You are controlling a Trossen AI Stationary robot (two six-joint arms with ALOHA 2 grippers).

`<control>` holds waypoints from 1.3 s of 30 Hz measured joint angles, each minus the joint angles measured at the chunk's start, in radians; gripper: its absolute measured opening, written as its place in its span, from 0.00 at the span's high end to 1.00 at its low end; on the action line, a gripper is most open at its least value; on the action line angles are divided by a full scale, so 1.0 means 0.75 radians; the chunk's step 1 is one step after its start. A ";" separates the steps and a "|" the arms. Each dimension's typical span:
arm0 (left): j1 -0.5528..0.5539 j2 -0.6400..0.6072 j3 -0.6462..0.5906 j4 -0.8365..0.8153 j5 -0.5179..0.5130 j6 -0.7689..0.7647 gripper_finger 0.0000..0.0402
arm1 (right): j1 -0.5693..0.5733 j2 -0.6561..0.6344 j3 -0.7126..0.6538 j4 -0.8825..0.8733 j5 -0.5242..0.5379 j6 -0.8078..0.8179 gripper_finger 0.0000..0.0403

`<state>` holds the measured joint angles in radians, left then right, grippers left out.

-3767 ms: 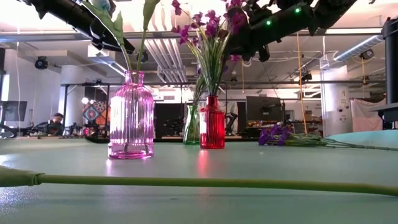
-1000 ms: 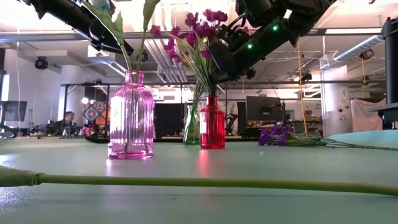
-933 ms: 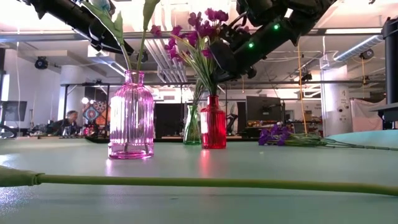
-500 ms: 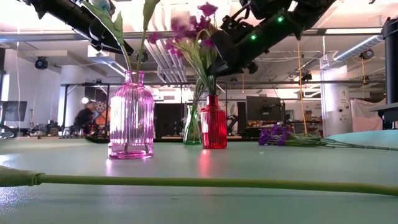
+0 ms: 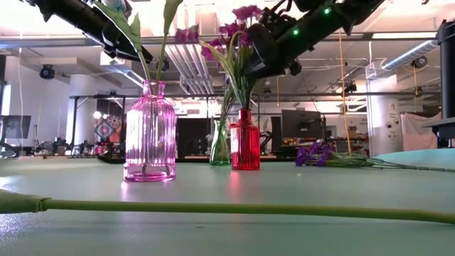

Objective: Sort flowers into vase by color
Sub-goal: Put the pink flower into the red vase

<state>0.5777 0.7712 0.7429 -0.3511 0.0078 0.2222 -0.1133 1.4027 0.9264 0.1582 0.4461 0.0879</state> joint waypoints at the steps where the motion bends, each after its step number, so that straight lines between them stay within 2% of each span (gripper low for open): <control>1: 0.000 0.000 0.000 -0.001 0.000 -0.001 0.48 | 0.000 0.000 0.000 0.000 0.000 0.000 0.55; 4: 0.000 0.000 0.000 -0.001 0.000 -0.001 0.48 | 0.000 0.000 0.000 -0.016 0.000 0.004 0.64; 10: 0.000 0.000 0.000 -0.001 0.000 -0.002 0.48 | 0.000 0.007 -0.002 -0.066 -0.001 0.004 0.91; 13: 0.000 0.000 0.000 -0.001 0.000 -0.002 0.48 | 0.003 0.014 -0.022 -0.069 0.000 -0.009 0.95; 25: 0.000 0.000 0.000 -0.001 0.000 -0.009 0.48 | 0.014 0.022 -0.060 -0.027 0.024 0.008 0.85; 32: 0.000 0.000 0.000 -0.001 0.000 -0.009 0.48 | 0.029 -0.004 -0.044 -0.031 0.026 0.008 0.70; 39: 0.000 0.000 0.000 -0.001 -0.001 -0.010 0.48 | 0.029 -0.108 -0.042 -0.094 0.025 0.027 0.55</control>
<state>0.5780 0.7712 0.7429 -0.3519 0.0074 0.2147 -0.0914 1.3220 0.8948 0.0879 0.4648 0.1085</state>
